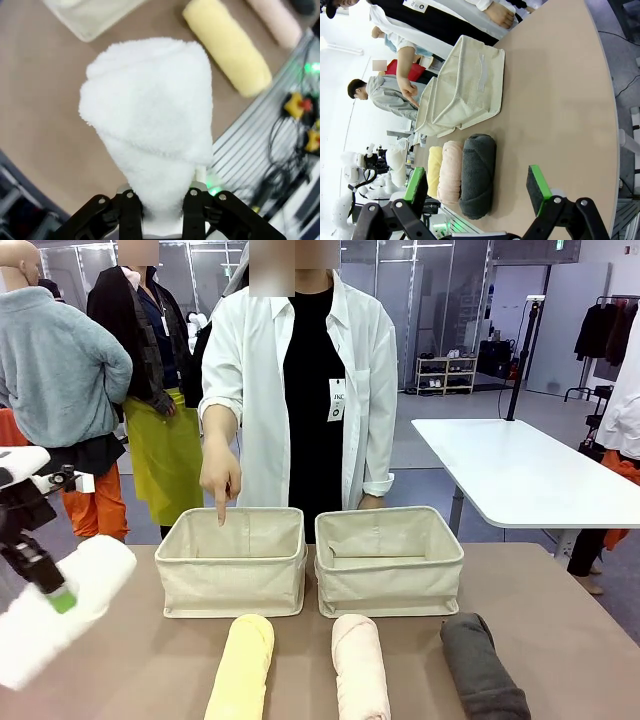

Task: Divide the towels into two baskets.
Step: Pick up one hotel-folded towel and place it in the Fabric basket indicated by the person, then pick up one hotel-folded towel from the bottom of the table and place it in the Fabric basket indicated by the person.

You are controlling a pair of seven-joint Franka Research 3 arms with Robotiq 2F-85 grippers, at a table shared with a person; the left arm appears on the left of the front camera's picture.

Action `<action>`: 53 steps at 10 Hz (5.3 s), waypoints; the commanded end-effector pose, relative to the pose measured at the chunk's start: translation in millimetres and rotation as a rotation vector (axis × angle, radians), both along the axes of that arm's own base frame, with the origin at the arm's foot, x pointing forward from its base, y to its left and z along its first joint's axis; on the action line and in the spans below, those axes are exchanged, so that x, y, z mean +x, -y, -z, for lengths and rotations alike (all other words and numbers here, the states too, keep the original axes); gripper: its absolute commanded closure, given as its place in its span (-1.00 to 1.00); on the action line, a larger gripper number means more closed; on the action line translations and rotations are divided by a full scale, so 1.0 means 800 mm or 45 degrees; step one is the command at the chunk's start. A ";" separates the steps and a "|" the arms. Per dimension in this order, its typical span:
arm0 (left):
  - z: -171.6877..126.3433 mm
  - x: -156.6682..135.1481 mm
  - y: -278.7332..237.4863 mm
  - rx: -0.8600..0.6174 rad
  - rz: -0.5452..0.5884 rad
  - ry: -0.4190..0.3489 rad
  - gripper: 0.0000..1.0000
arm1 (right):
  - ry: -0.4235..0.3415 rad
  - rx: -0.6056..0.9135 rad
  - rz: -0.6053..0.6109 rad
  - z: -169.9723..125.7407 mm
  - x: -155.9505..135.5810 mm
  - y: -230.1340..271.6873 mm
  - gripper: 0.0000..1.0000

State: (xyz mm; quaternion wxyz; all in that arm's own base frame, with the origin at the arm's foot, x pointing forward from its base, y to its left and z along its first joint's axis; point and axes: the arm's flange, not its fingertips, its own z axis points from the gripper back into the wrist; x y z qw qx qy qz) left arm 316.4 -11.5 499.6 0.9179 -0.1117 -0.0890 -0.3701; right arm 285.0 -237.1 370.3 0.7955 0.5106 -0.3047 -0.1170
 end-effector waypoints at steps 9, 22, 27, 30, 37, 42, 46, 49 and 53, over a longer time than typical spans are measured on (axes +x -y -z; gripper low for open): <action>-0.029 0.000 0.047 0.315 0.693 0.254 0.39 | 0.025 0.006 0.002 -0.003 0.000 0.001 -1.00; -0.033 0.239 0.295 0.743 1.139 0.470 0.39 | 0.025 0.006 0.002 -0.003 0.000 0.001 -1.00; 0.017 0.311 0.340 0.773 1.096 0.467 0.34 | 0.025 0.006 0.002 -0.003 0.000 0.001 -1.00; 0.039 0.329 0.342 0.807 1.053 0.390 -0.70 | 0.025 0.006 0.002 -0.003 0.000 0.001 -1.00; 0.046 0.251 0.275 0.920 0.766 0.474 -1.00 | 0.025 0.006 0.002 -0.003 0.000 0.001 -1.00; 0.037 0.315 0.334 0.800 1.057 0.391 -1.00 | 0.025 0.006 0.002 -0.003 0.000 0.001 -1.00; 0.044 0.316 0.339 0.811 1.042 0.414 -1.00 | 0.025 0.006 0.002 -0.003 0.000 0.001 -1.00; -0.031 0.292 0.270 0.445 0.899 0.262 -1.00 | 0.025 0.006 0.002 -0.003 0.000 0.001 -1.00; -0.063 0.178 0.113 -0.229 0.619 0.031 -1.00 | 0.025 0.006 0.002 -0.003 0.000 0.001 -1.00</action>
